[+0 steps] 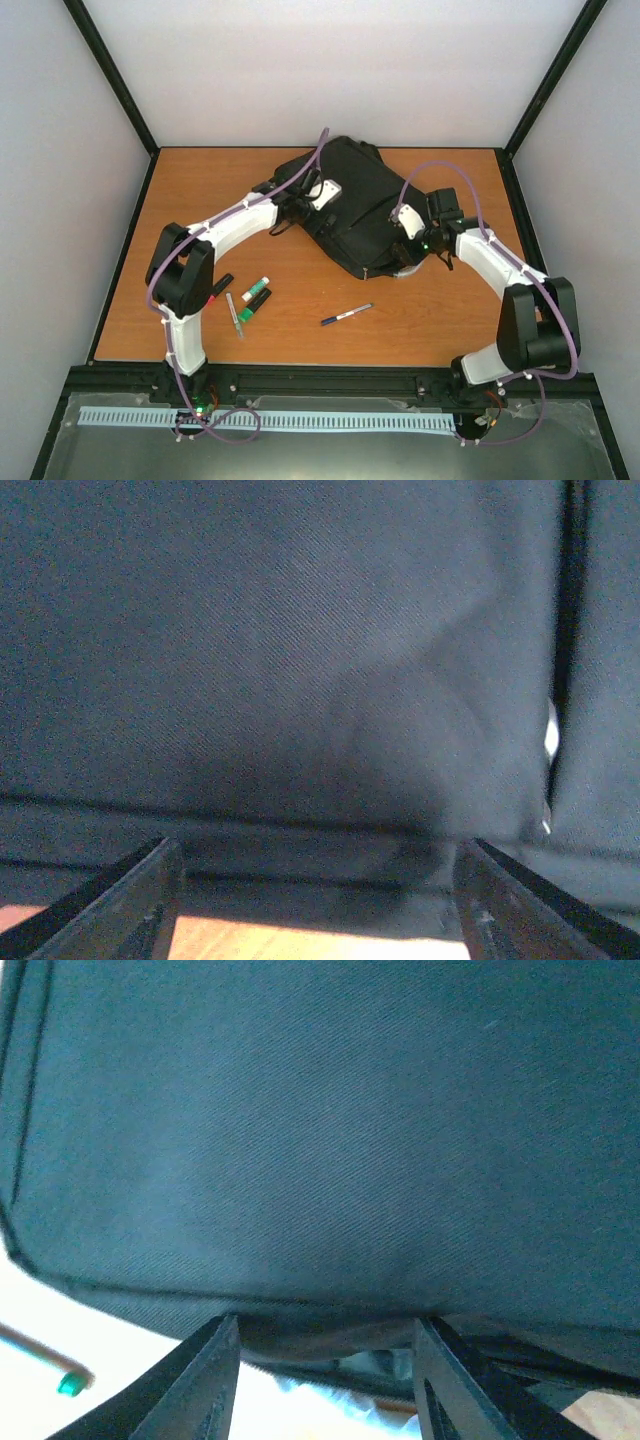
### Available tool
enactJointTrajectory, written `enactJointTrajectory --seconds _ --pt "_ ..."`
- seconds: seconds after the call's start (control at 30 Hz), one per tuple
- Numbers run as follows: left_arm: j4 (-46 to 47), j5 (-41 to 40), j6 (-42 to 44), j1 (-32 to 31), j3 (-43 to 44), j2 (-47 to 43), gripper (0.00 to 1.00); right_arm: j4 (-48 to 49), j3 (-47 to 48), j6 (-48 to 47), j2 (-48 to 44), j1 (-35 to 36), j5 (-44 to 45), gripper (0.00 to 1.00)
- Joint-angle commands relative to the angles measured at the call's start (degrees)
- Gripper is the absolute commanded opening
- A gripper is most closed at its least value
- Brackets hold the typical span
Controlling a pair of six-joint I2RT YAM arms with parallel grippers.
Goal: Pack the student bag
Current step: Adjust the student bag at the center of the board.
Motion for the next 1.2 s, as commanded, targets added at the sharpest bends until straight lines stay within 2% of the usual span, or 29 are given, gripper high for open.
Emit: enactJointTrajectory --seconds 0.0,0.13,0.23,0.33,0.43,0.57,0.7,0.97,1.17 --pt "1.55 3.64 7.78 -0.54 -4.19 -5.85 0.73 4.4 4.11 4.73 2.87 -2.42 -0.04 0.5" --pt "-2.87 17.84 16.79 -0.49 -8.1 -10.23 0.67 5.18 7.14 5.73 5.57 -3.24 0.21 0.5" --pt "-6.61 28.35 31.79 -1.19 -12.05 -14.78 0.63 5.2 8.47 6.25 6.79 -3.32 0.37 0.5" --pt "-11.08 27.96 41.23 -2.53 -11.12 -14.22 0.6 5.06 8.57 6.73 6.86 -3.34 0.19 0.5" --pt "-14.68 27.24 46.61 -3.34 -7.74 -10.84 0.54 4.98 7.54 7.17 5.63 -3.34 -0.14 0.51" --pt "-13.24 23.2 55.77 -7.0 -9.84 -11.84 0.55 4.21 5.66 7.71 3.63 -3.49 -0.01 0.51" --pt "-7.13 20.47 58.6 -7.88 -12.23 -13.15 0.56 3.29 4.21 7.99 2.17 -3.9 -0.69 0.51" --pt "-0.75 19.21 58.23 -9.38 -11.74 -9.93 0.55 0.06 0.25 9.59 -2.96 -5.88 -6.36 0.53" --pt "6.98 18.5 57.71 -11.06 -13.26 -8.71 0.62 -0.43 -3.05 10.04 -6.19 -7.82 -5.92 0.54"
